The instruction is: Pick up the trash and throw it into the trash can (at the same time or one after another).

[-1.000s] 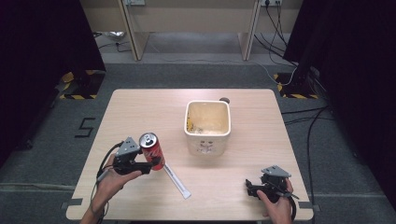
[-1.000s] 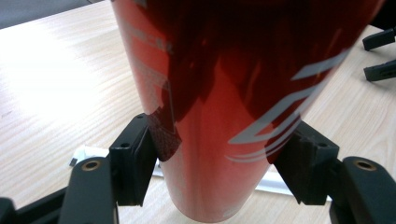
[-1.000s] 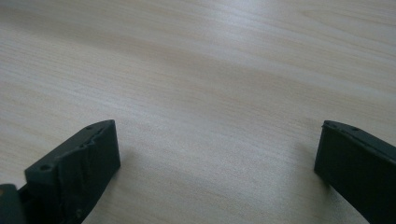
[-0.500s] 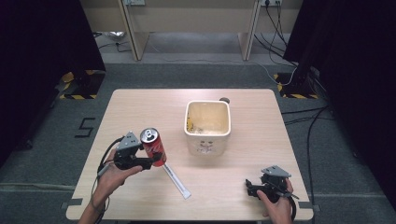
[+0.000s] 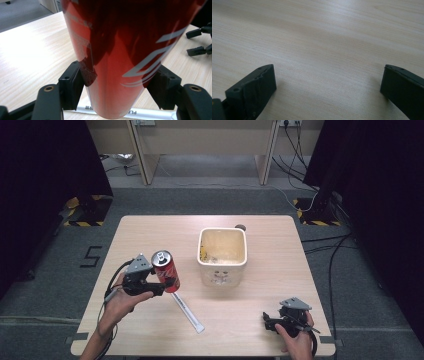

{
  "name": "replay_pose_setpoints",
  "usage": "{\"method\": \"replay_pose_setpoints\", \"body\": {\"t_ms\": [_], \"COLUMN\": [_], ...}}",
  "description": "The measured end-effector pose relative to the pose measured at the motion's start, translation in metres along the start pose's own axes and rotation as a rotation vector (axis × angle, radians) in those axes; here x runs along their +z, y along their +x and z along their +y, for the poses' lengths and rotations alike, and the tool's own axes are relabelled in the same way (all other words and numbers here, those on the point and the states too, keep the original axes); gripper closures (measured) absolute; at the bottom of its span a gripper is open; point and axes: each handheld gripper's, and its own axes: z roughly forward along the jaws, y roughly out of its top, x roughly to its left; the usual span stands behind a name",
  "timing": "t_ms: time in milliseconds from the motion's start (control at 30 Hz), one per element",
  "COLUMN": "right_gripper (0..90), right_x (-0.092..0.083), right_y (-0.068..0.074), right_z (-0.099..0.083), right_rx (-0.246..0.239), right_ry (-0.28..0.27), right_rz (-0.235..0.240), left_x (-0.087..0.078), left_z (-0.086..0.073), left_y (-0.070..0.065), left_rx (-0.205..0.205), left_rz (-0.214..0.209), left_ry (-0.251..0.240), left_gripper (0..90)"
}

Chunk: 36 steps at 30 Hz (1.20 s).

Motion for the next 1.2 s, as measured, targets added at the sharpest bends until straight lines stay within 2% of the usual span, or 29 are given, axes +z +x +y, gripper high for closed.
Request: {"method": "replay_pose_setpoints", "body": {"t_ms": [267, 467, 700, 1033, 1200], "right_gripper": [0.2, 0.2, 0.2, 0.2, 0.2], "right_x": [0.000, 0.000, 0.000, 0.000, 0.000], "right_y": [0.000, 0.000, 0.000, 0.000, 0.000], "right_z": [0.000, 0.000, 0.000, 0.000, 0.000], "right_rx": [0.000, 0.001, 0.001, 0.001, 0.000], "right_ry": [0.000, 0.001, 0.001, 0.001, 0.002], "right_rz": [0.000, 0.001, 0.001, 0.002, 0.002], "left_x": [0.000, 0.000, -0.001, -0.005, -0.004], "left_z": [0.010, 0.014, 0.022, 0.048, 0.055], "left_y": [0.003, 0.011, 0.011, 0.004, 0.004], "left_rx": [0.005, -0.025, -0.007, 0.033, 0.041], "left_rz": [-0.009, -0.013, -0.008, -0.015, -0.017], "left_ry": [-0.002, -0.015, -0.012, -0.024, -0.020], "left_gripper": [34.2, 34.2, 34.2, 34.2, 34.2]}}
